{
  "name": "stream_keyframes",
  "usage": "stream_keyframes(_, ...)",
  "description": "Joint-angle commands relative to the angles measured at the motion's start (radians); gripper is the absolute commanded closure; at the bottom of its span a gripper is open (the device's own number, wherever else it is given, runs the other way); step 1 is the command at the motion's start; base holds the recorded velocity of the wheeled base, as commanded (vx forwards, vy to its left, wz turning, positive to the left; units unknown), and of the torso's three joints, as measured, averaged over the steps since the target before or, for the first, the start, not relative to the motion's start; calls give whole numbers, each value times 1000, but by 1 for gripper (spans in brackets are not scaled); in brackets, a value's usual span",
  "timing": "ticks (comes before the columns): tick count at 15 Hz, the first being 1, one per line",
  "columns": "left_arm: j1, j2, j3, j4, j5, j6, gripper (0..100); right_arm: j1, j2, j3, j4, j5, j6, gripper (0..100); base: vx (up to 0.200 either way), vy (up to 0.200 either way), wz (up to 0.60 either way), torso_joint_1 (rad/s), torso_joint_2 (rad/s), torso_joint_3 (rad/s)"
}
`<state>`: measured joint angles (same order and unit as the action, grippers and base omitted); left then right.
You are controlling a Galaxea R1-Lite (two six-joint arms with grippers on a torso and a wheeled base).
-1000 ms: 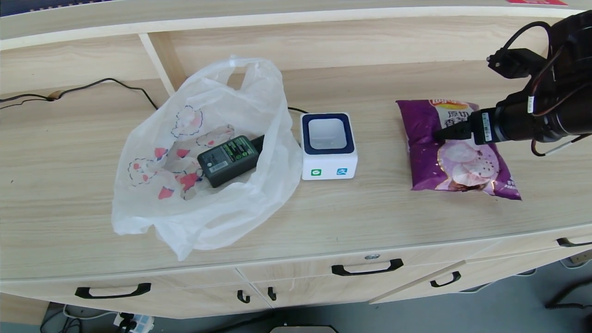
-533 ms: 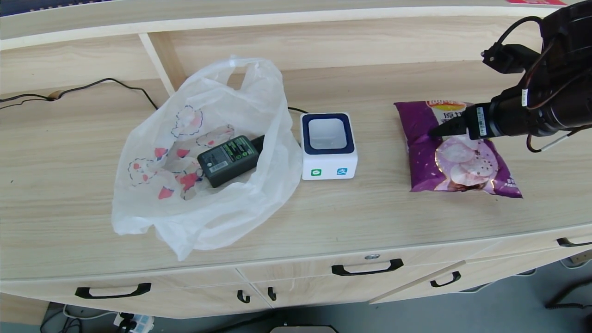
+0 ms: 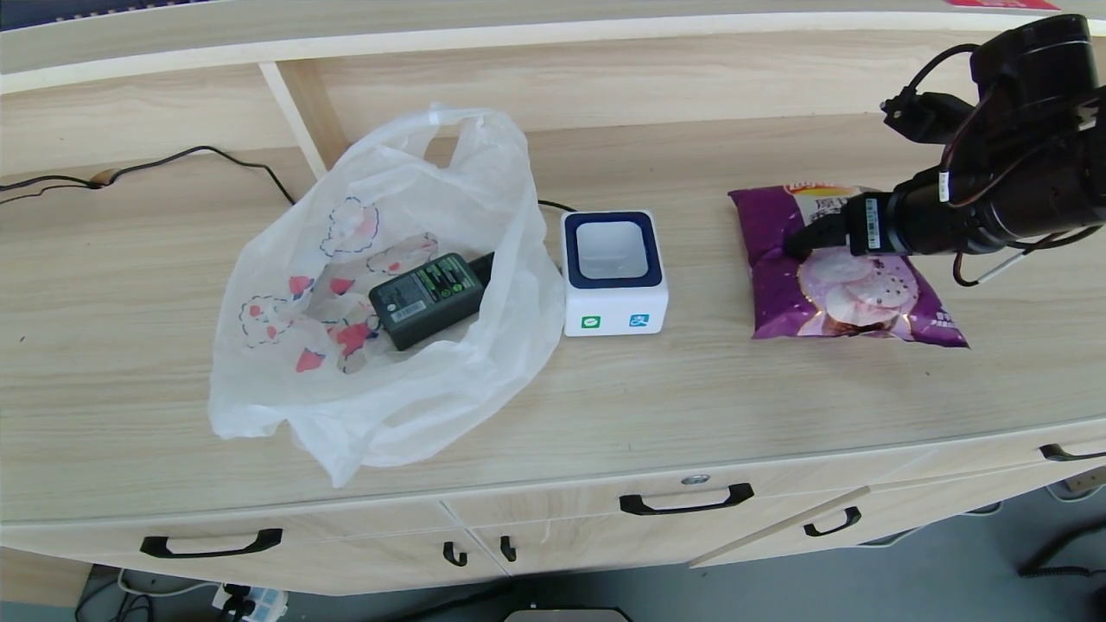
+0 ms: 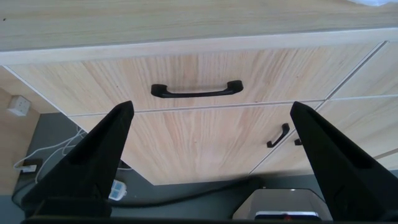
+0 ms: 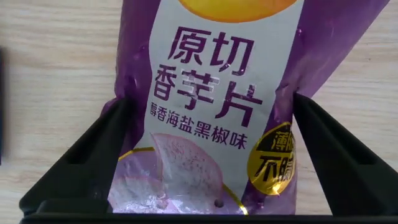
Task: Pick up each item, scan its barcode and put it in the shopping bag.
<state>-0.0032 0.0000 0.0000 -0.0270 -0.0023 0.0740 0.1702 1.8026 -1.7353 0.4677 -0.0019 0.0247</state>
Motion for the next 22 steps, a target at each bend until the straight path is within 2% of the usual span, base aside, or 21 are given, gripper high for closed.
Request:
stream_keyframes(1,0,2,0,1,-1,0,0,6,8,0,-7,-4,18,0,0,0,0,0,0,0)
stream_keyframes(2,0,2,0,1,-1,0,0,11,8,8,-15,-7,24,0,0,0,0,0,0,0)
stream_keyframes(3,0,2,0,1,-1,0,0,11,8,14,-20,-10,24,100,0,0,0,0,0,0)
stream_keyframes(6,0,2,0,1,-1,0,0,17,3,33,-52,-9,31,100,0,0,0,0,0,0)
stream_keyframes(10,0,2,0,2,1,0,0,25,-48,157,-216,-9,47,100,0,0,0,0,0,0)
stream_keyframes(16,0,2,0,2,-1,-3,0,49,-187,220,-264,42,64,100,0,0,0,0,0,0)
stream_keyframes(19,0,0,0,4,-1,-3,0,130,-278,243,-279,69,176,100,0,0,0,0,0,0)
stream_keyframes(22,0,2,0,4,-1,-3,0,238,-379,344,-388,82,304,100,0,0,0,0,0,0)
